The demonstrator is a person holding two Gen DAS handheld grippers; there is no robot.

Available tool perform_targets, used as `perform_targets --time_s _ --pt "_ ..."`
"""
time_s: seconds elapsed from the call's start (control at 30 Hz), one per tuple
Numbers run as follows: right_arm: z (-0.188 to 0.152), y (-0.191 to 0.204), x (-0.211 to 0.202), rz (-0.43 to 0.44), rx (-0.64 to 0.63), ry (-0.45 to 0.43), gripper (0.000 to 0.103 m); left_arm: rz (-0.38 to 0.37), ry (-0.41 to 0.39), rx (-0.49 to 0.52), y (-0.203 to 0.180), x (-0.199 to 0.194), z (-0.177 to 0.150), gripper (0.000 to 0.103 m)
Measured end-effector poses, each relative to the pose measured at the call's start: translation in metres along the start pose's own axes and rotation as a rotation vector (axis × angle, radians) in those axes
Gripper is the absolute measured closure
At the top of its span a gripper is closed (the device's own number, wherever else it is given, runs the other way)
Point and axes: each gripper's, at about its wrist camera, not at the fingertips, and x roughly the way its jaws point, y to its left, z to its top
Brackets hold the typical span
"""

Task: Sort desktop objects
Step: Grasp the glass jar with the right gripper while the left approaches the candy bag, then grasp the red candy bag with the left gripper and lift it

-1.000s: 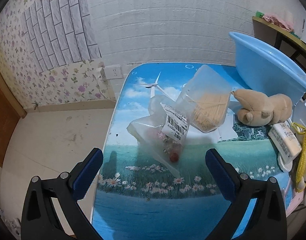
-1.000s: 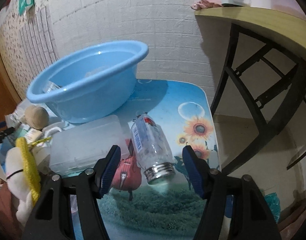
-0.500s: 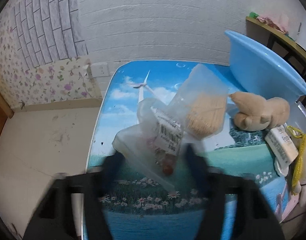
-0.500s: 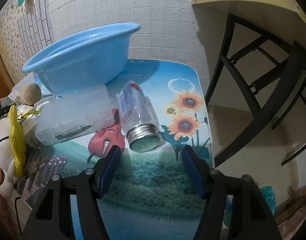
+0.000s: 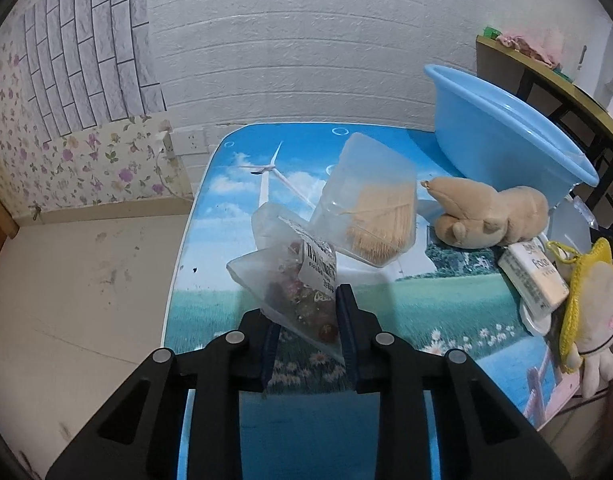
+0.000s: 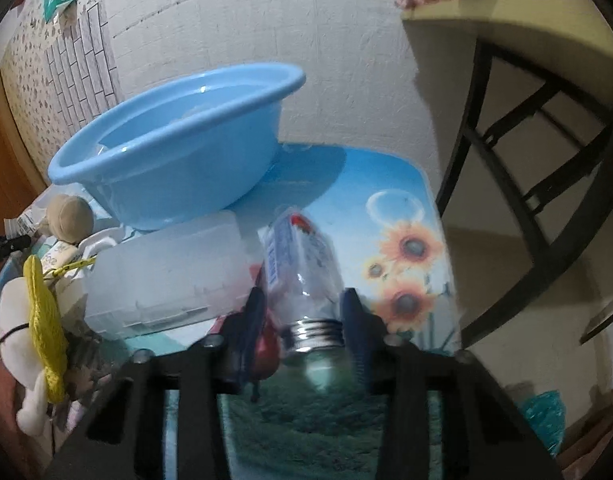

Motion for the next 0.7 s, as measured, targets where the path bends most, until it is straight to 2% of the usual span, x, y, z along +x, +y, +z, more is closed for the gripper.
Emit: perform_targets --time_s 0.07,0.33,0.47,0.5,0.53,0.57,0.6,0.63,0.7 --pt "-0.003 -0.001 -0.003 0.018 0.018 -0.002 0.067 0.001 -0.004 0.0 -0.002 -0.005 -0.003 0.078" --pt "-0.026 -0.012 -0.025 -0.056 0.123 -0.011 0.067 -0.016 -0.037 0.006 -0.017 -0.032 -0.021 0.078" --pt "-0.036 -0.006 -0.035 -0.046 0.117 -0.008 0.067 0.043 -0.032 0.015 -0.016 -0.028 -0.022 0.076" --pt "-0.037 -0.004 -0.035 -0.045 0.109 -0.007 0.067 0.056 -0.03 0.007 -0.013 -0.026 -0.021 0.068" --pt "-0.037 -0.004 -0.035 -0.043 0.105 -0.006 0.067 0.062 -0.031 -0.001 -0.01 -0.025 -0.02 0.052" --pt "-0.038 -0.003 -0.036 -0.041 0.101 -0.005 0.067 0.069 -0.032 -0.006 -0.008 -0.023 -0.018 0.042" --pt "-0.038 -0.002 -0.035 -0.04 0.099 -0.004 0.067 0.089 -0.037 -0.004 -0.007 -0.02 -0.016 0.024" --pt "-0.037 -0.002 -0.035 -0.039 0.099 -0.002 0.067 0.115 -0.039 -0.001 -0.007 -0.018 -0.016 0.011" --pt "-0.036 -0.001 -0.033 -0.034 0.101 0.002 0.066 0.174 -0.043 0.002 -0.005 -0.012 -0.011 0.008"
